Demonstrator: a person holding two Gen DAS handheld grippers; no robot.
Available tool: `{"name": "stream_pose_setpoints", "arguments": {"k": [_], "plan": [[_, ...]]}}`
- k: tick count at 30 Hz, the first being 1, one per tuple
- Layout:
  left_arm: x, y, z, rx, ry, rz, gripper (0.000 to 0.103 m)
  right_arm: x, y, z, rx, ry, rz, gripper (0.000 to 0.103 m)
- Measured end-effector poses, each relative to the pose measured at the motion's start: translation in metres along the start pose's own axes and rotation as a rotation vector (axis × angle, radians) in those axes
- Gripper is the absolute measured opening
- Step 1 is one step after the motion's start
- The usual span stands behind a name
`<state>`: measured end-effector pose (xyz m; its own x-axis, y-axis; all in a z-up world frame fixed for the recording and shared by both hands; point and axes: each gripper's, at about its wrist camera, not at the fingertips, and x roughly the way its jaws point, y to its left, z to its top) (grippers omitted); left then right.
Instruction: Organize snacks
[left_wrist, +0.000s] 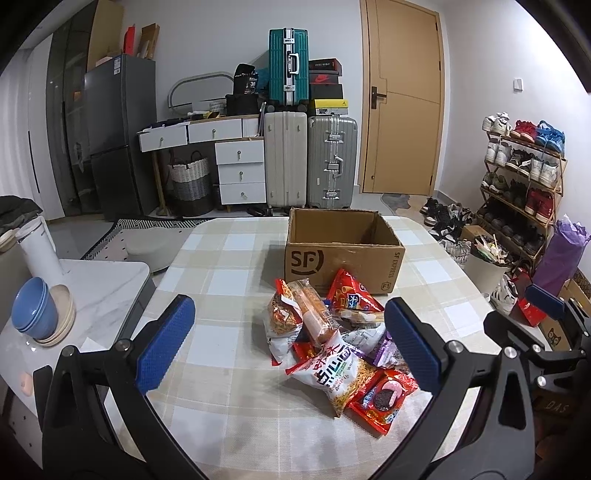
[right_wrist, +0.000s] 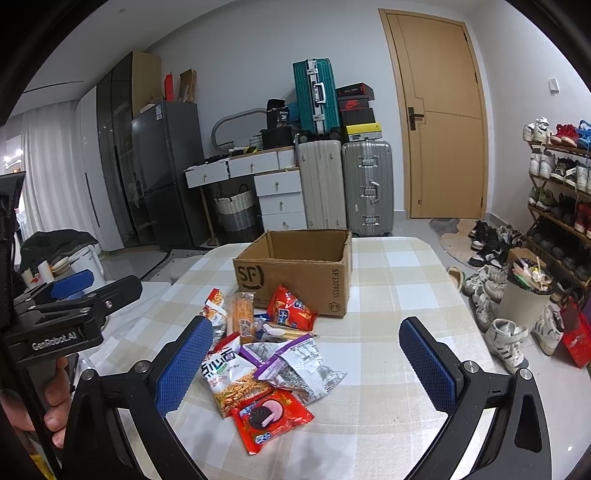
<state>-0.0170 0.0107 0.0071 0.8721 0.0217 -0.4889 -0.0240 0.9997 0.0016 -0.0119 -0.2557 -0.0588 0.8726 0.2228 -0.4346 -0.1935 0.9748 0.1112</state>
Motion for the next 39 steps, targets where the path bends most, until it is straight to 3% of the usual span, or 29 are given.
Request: {"name": "stream_pose_setpoints", "arguments": {"k": [9, 16, 25, 31, 34, 39], "plan": [[0.011, 0.007, -0.002, -0.012, 0.030, -0.010, 0.103, 0.012, -0.007, -0.004, 0.031, 0.038, 0.043, 0.103], [0.042, 0.012, -0.009, -0.022, 0.084, -0.022, 0.102, 0.031, -0.021, -0.009, 0.059, 0.092, 0.073, 0.103], [0.127, 0.046, -0.025, -0.081, 0.240, -0.046, 0.102, 0.077, -0.039, -0.026, 0.091, 0.169, 0.109, 0.103], [0.188, 0.061, -0.026, -0.145, 0.319, -0.143, 0.102, 0.109, -0.048, -0.032, 0.116, 0.217, 0.133, 0.103], [0.218, 0.057, -0.028, -0.143, 0.373, -0.175, 0.096, 0.118, -0.048, -0.032, 0.115, 0.227, 0.144, 0.103], [0.253, 0.055, -0.035, -0.145, 0.444, -0.238, 0.071, 0.134, -0.052, -0.034, 0.125, 0.249, 0.148, 0.103]]}}
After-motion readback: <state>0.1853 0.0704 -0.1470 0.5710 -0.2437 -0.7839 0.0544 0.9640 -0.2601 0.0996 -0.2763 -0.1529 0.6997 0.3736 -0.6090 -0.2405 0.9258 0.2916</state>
